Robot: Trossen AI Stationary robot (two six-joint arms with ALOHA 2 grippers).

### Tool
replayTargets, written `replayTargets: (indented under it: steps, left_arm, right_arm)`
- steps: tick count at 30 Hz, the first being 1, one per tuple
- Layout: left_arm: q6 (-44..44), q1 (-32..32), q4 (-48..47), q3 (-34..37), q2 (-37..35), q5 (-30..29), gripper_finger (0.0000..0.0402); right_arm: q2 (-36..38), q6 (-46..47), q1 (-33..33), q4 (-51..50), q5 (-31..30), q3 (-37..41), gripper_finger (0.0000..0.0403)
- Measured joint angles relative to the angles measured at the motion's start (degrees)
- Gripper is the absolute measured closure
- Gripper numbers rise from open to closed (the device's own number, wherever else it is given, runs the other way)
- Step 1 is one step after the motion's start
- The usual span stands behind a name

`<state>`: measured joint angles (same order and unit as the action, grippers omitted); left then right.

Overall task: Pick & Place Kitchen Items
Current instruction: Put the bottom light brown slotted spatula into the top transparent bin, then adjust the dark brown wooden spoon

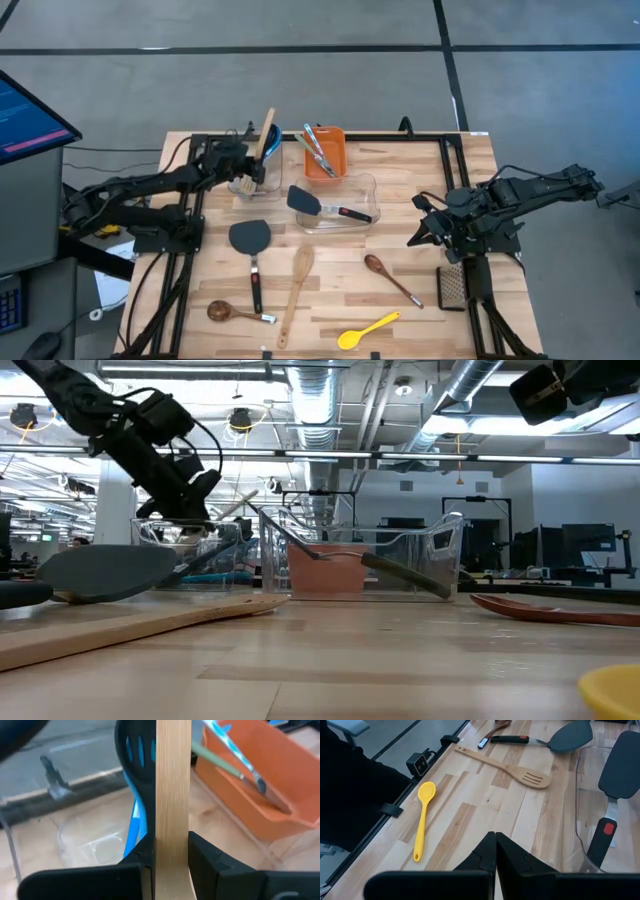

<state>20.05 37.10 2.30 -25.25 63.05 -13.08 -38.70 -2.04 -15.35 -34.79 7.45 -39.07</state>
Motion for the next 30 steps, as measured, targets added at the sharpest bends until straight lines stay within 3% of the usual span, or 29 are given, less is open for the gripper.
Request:
replayTargets:
  steps: [14,25,30]
  left_arm:
    - [3.0,0.0,2.1,5.1,0.0,-0.1,0.0337]
    - [2.8,0.0,3.6,5.5,0.0,-0.5,0.0252]
    - [2.8,0.0,9.0,5.5,-0.1,-0.5,0.0225]
  right_arm:
    - [0.0,0.0,0.0,0.0,0.0,0.0,0.0403]
    - [0.0,0.0,0.0,0.0,0.0,0.0,0.0403]
    - [0.0,0.2,0.0,-0.1,0.0,0.0,0.0403]
